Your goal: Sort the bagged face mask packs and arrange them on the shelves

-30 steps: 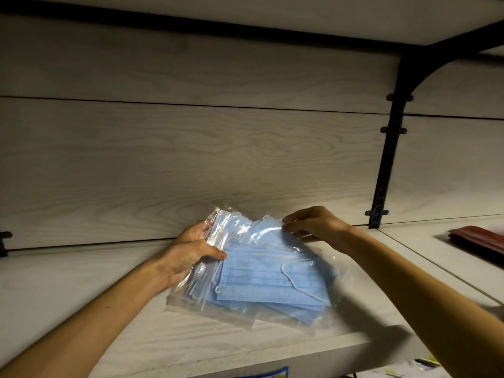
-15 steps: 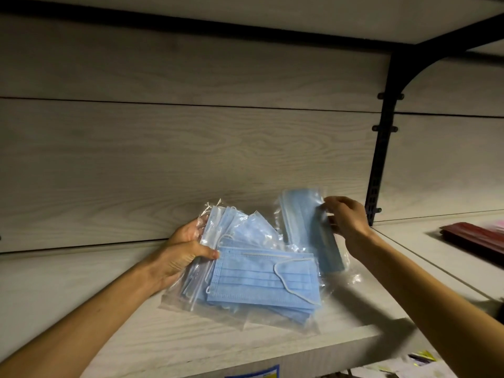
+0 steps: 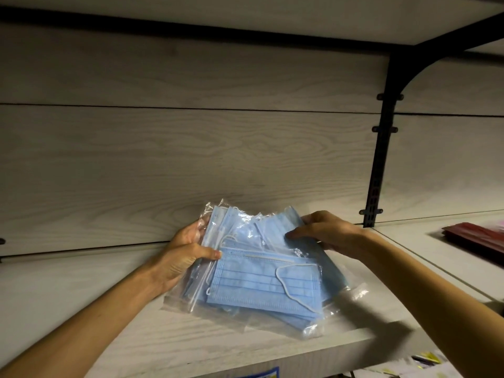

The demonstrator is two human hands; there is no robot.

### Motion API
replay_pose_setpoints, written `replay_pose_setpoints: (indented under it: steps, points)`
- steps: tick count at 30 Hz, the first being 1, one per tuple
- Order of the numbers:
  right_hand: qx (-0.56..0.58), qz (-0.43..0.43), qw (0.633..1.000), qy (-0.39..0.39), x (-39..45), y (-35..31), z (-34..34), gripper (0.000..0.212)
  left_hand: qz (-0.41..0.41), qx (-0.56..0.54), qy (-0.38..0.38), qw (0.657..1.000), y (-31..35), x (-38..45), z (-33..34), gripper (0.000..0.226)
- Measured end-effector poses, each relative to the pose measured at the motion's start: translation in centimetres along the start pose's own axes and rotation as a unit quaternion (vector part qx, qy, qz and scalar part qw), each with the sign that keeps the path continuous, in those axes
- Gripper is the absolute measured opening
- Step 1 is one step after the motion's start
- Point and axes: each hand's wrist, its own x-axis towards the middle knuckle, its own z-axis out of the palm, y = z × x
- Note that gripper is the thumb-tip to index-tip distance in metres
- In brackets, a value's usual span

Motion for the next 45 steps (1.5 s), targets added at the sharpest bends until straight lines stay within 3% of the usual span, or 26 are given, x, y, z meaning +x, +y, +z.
replay_pose_setpoints:
  steps: [3,8,13,15,20,25,29,33,37,43,45]
  points:
    - [-0.042,0.009,0.999,-0.007,-0.3,-0.3,-0.4,0.032,0.001,0.004,0.000,1.000,-0.2,0.1,0.0,0.075]
    - [-0.160,0.009,0.986,0.044,-0.8,0.1,-1.3,0.022,0.006,-0.001,-0.003,1.000,-0.2,0.2,-0.1,0.073]
    - [-0.200,0.063,0.977,0.035,-1.8,1.0,-3.2,0.046,0.004,0.006,0.018,1.000,-0.1,0.2,-0.2,0.072]
    - [-0.156,0.064,0.985,0.044,-1.9,1.4,-4.0,0.048,0.007,0.011,0.038,0.999,0.0,0.2,-0.2,0.070]
    - [0.037,-0.007,0.995,0.094,-2.2,2.8,-5.6,0.027,0.000,0.018,0.154,0.988,0.1,0.6,-0.2,0.067]
    - [0.188,-0.046,0.974,0.121,-2.4,3.5,-5.8,0.019,-0.046,0.003,0.266,0.963,-0.1,0.8,-0.6,0.040]
    - [0.249,-0.057,0.950,0.180,-2.4,2.3,-6.0,0.008,-0.059,-0.030,0.341,0.938,0.0,0.9,-0.4,0.046]
    - [0.377,-0.101,0.908,0.150,-2.7,0.3,-6.3,0.028,-0.063,-0.026,0.356,0.932,0.0,0.7,-0.1,0.047]
    - [0.449,-0.137,0.872,0.140,-2.5,-0.9,-4.8,0.020,-0.052,-0.012,0.326,0.944,0.1,0.6,0.2,0.042]
    - [0.408,0.023,0.883,0.230,-0.8,0.4,1.8,0.040,-0.026,-0.039,0.310,0.950,0.2,0.6,0.4,0.038]
    - [0.367,0.088,0.885,0.273,-0.4,1.0,3.9,0.029,-0.016,-0.058,0.324,0.944,0.1,0.7,0.5,0.037]
